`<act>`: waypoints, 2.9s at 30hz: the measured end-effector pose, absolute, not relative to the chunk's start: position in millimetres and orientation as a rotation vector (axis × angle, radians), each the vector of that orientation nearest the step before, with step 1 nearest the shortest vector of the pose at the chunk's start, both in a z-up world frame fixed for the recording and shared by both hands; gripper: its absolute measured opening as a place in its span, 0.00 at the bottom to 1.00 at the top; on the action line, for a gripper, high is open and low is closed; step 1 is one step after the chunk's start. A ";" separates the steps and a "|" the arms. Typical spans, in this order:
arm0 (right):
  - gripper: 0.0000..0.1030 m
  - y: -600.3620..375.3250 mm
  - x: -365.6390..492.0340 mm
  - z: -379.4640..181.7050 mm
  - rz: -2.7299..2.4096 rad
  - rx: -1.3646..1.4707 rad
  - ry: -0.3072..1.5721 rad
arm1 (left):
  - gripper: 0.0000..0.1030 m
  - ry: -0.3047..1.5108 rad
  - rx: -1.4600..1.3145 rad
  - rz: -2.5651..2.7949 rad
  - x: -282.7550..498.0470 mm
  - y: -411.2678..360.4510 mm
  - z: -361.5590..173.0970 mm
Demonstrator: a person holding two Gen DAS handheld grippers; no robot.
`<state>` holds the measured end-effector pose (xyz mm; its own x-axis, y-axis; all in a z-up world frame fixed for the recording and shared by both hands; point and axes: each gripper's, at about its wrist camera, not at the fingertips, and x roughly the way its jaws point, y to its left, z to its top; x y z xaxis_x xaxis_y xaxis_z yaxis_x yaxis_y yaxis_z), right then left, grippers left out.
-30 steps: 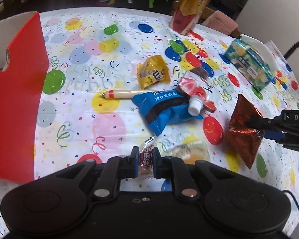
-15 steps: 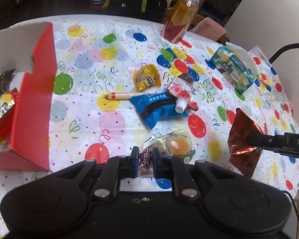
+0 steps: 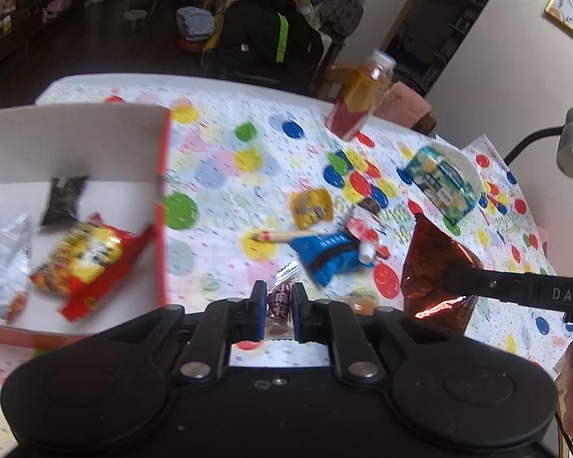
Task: Organize snacks
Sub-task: 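Carry the small candy and Oreo bag into the red box and release both, then withdraw both tools from the box back over the table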
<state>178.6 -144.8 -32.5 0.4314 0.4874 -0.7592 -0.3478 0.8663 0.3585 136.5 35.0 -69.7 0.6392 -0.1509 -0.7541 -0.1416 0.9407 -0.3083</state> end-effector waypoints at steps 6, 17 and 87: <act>0.32 -90.0 170.6 -13.7 0.588 0.111 0.957 | 0.10 0.826 -0.353 0.027 120.8 78.1 -50.9; 0.32 15.1 166.9 0.0 0.673 0.041 0.928 | 0.10 0.766 -0.336 0.145 97.6 168.8 -33.5; 0.69 133.6 185.0 -23.5 0.750 -0.106 0.953 | 0.70 0.912 -0.214 0.205 132.1 250.6 -71.7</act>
<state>185.0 133.6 -23.5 0.3508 0.5335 -0.7696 -0.6227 0.7467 0.2338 132.1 250.6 -71.7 0.5952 0.0846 -0.7991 -0.2657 0.9592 -0.0963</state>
